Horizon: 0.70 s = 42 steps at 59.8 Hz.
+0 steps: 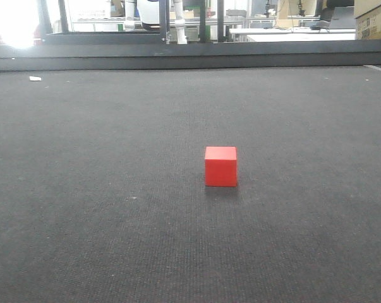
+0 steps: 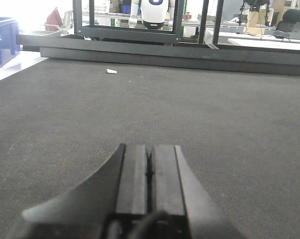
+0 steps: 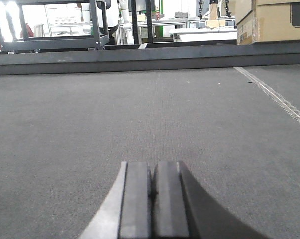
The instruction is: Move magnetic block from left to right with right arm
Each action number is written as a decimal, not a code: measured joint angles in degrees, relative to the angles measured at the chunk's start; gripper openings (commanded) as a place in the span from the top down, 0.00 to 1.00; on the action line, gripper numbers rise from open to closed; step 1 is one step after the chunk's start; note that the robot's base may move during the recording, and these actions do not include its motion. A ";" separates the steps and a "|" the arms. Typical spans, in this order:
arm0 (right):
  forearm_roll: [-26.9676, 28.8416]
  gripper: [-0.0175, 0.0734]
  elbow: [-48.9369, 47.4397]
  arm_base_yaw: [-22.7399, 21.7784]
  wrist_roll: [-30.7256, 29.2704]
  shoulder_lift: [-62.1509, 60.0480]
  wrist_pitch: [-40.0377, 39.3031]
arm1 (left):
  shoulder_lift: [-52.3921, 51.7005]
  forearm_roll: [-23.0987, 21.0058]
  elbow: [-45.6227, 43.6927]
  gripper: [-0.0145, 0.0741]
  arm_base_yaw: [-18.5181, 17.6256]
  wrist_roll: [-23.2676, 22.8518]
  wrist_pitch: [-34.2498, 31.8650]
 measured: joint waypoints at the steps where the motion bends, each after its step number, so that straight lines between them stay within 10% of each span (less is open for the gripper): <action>1: 0.00 0.74 0.00 0.00 0.00 0.00 0.00 | 0.00 0.00 0.00 0.97 0.00 0.00 0.00; 42: 0.70 0.74 -9.68 0.00 3.23 0.69 8.68 | 0.00 0.00 0.00 0.97 0.00 0.00 0.00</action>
